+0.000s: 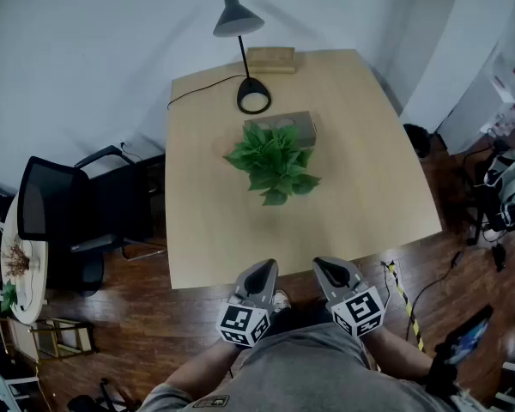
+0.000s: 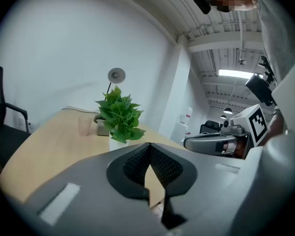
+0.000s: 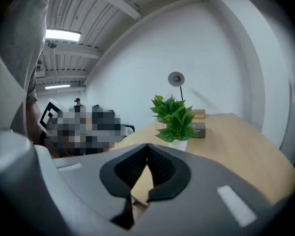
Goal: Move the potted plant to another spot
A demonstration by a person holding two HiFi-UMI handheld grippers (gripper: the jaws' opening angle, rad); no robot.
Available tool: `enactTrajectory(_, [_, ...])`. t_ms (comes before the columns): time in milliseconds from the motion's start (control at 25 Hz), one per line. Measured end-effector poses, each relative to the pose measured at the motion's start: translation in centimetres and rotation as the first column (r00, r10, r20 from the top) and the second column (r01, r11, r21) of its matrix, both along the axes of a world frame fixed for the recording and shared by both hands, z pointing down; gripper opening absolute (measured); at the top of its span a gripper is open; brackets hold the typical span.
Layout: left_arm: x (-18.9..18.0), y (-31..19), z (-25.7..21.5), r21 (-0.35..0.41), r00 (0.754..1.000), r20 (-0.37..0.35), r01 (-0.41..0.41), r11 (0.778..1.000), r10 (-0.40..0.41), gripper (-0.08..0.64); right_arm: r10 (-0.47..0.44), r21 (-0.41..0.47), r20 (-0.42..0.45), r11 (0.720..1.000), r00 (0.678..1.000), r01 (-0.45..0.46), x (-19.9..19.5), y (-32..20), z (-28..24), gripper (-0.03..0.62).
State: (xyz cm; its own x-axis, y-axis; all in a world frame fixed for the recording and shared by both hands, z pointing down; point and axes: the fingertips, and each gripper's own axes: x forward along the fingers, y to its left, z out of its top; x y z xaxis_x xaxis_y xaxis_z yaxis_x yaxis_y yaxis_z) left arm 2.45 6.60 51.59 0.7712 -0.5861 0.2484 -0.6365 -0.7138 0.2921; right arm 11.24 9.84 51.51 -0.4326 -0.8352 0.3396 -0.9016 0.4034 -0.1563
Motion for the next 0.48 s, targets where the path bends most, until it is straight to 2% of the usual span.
enactTrajectory(240, [1.0, -4.6, 2.6, -0.008, 0.996, 0.057, 0.064, 0.998, -0.063, -0.006, -0.041, 0.014, -0.043, 0.999, 0.998, 0.041, 2.5, -5.7, 2.5, 0.006])
enactTrajectory(480, [0.8, -8.0, 5.7, -0.034, 0.975, 0.159, 0.166, 0.986, -0.158, -0.006, -0.156, -0.005, -0.081, 0.988, 0.984, 0.156, 4.3, -10.1, 5.9, 0.02])
